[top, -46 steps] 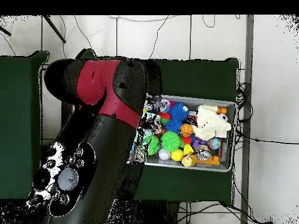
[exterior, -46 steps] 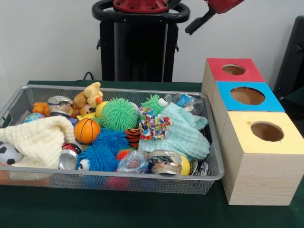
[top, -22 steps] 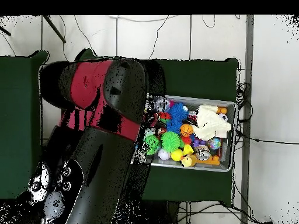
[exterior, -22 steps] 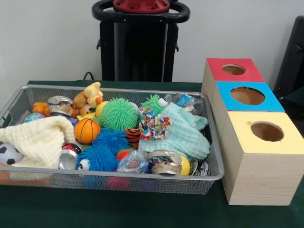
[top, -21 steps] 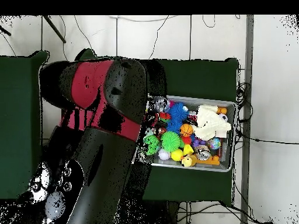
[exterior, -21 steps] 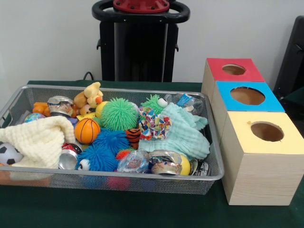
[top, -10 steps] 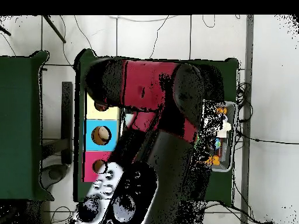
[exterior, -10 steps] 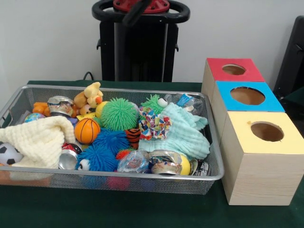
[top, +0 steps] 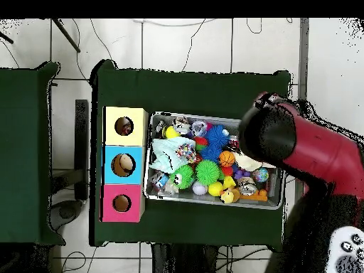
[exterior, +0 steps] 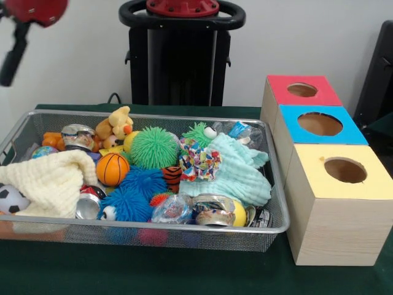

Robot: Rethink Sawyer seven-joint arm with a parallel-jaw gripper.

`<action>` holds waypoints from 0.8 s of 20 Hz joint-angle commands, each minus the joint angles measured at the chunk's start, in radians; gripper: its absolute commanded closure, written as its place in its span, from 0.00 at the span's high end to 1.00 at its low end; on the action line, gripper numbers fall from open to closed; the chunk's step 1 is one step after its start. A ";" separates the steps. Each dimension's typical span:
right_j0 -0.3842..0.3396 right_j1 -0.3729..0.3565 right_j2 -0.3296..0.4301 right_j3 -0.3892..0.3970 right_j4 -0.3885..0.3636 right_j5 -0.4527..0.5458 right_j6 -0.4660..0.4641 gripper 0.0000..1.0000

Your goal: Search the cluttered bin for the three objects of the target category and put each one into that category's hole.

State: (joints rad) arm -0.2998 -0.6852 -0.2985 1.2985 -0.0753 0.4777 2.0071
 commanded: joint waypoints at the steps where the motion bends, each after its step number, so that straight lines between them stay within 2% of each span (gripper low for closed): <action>1: -0.058 -0.012 0.291 0.271 -0.222 -0.157 -0.329 1.00; 6: 0.046 0.031 0.201 0.194 -0.341 -0.176 -0.195 1.00; 13: 0.173 0.050 0.107 0.094 -0.352 -0.012 -0.049 1.00; 16: 0.208 0.052 0.086 0.051 -0.330 0.052 -0.027 1.00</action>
State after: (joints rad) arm -0.1468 -0.6658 -0.2487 1.3830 -0.3788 0.3791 1.9704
